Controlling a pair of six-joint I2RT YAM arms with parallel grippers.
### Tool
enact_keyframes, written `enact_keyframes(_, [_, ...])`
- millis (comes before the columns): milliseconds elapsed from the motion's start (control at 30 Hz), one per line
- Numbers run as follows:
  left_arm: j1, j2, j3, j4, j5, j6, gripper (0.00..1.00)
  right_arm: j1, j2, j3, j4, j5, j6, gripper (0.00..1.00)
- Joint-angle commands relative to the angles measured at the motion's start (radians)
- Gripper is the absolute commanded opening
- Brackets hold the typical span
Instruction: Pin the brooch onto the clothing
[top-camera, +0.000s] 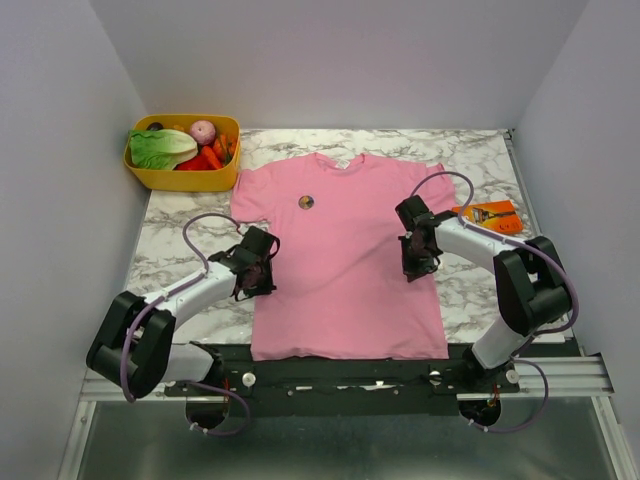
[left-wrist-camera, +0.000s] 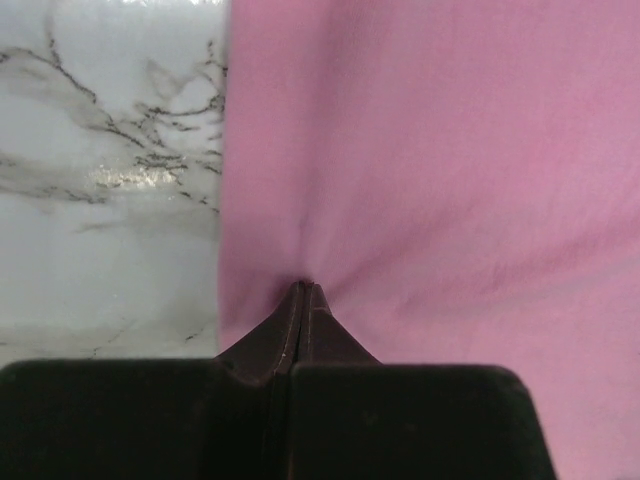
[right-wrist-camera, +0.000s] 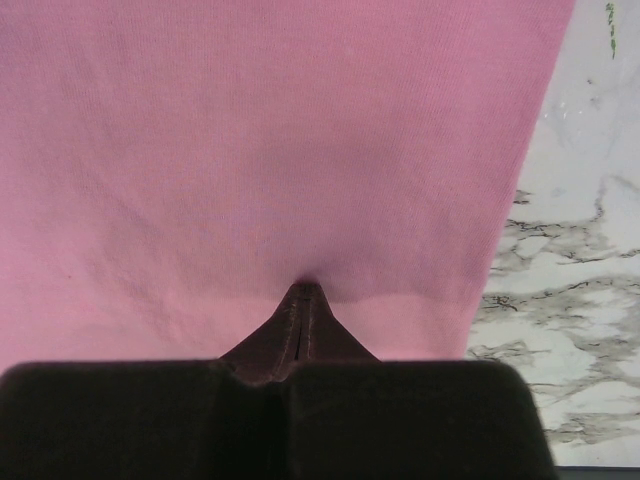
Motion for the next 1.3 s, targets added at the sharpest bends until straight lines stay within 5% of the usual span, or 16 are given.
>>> enact_keyframes(0, [-0.034,0.016,-0.004,-0.132,-0.076,-0.071,0.00,0.006,0.027,-0.056,-0.021,0.022,0.007,0.01])
enact_keyframes(600, [-0.063,-0.024,0.128,-0.195,-0.214,-0.013,0.01,0.006,-0.098,0.060,-0.068,0.082,-0.015,0.00])
enact_keyframes(900, [-0.092,-0.073,0.207,-0.197,-0.283,0.057,0.25,0.006,-0.204,0.212,-0.022,0.019,-0.061,0.01])
enact_keyframes(1200, [-0.114,-0.180,0.244,-0.057,-0.197,0.151,0.78,0.005,-0.397,0.263,0.068,-0.024,-0.130,0.03])
enact_keyframes(1267, [-0.114,-0.203,0.242,-0.002,-0.145,0.163,0.85,0.006,-0.443,0.237,0.099,-0.055,-0.141,0.30])
